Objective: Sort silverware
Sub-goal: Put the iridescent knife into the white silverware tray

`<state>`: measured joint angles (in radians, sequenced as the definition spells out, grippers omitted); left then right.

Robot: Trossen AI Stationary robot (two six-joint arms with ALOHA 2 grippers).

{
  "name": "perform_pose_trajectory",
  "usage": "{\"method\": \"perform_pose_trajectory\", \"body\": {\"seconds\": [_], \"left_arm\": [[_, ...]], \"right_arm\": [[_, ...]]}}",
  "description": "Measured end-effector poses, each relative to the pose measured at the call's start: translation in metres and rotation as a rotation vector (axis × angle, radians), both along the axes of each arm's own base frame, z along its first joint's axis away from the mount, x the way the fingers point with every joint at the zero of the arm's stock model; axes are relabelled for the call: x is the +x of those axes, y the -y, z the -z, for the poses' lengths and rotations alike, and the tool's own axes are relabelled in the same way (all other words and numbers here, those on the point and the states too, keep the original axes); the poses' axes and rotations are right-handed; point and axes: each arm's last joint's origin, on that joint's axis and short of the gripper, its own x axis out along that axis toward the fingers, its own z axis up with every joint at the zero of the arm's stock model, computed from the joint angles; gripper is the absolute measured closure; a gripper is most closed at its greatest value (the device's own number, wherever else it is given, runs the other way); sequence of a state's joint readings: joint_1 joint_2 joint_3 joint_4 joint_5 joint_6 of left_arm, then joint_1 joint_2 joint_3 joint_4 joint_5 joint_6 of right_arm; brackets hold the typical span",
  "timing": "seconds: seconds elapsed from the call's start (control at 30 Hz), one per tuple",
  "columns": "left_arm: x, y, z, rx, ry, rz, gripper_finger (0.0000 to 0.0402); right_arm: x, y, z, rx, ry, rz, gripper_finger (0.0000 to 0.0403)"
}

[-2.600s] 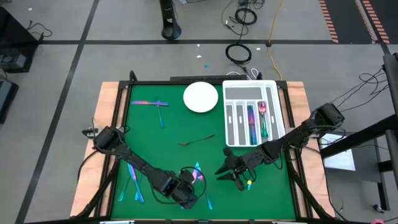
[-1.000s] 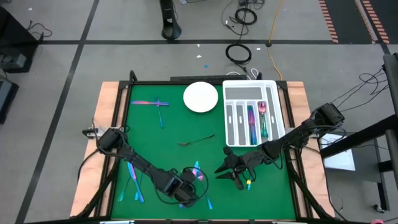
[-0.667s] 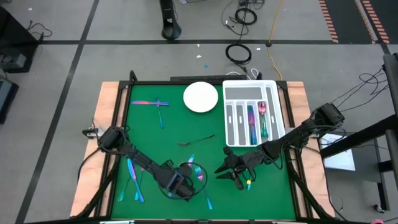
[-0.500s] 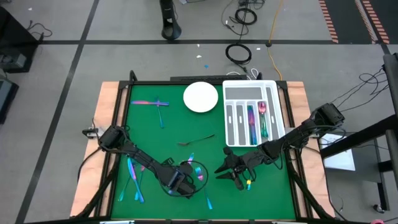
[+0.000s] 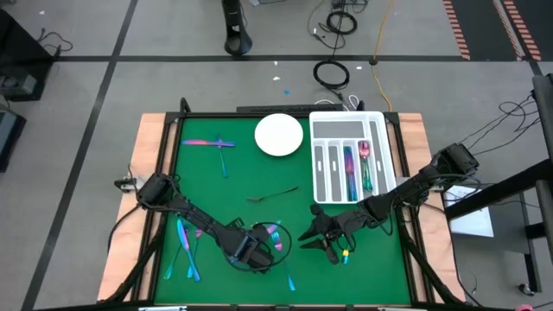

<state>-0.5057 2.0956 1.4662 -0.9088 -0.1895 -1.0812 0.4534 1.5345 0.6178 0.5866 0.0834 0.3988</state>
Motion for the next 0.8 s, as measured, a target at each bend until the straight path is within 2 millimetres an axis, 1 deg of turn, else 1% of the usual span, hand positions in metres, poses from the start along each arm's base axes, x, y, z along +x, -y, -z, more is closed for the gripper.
{"method": "perform_pose_trajectory", "body": {"seconds": [0.1,0.47,0.6,0.7,0.8], "left_arm": [[0.0018,-0.0002,-0.0007,0.016,0.023,0.005,0.0397],[0.0046,0.0001,-0.0041,0.034,0.032,0.02,0.04],[0.0048,0.0001,-0.0043,0.034,0.038,-0.001,0.0399],[0.0048,0.0,-0.0043,0.031,0.046,-0.036,0.0386],[0.0056,-0.001,-0.0044,0.028,0.049,-0.053,0.0358]], "right_arm": [[0.0,0.0,0.0,0.0,0.0,0.0,0.0303],[-0.0002,0.0,0.0005,-0.002,-0.005,-0.001,0.0303],[-0.0002,0.0,0.0005,-0.002,-0.005,-0.001,0.0303],[-0.0001,0.0001,0.0005,-0.002,-0.005,-0.001,0.0303],[-0.0002,0.0,0.0005,-0.002,-0.005,-0.001,0.0303]]}}
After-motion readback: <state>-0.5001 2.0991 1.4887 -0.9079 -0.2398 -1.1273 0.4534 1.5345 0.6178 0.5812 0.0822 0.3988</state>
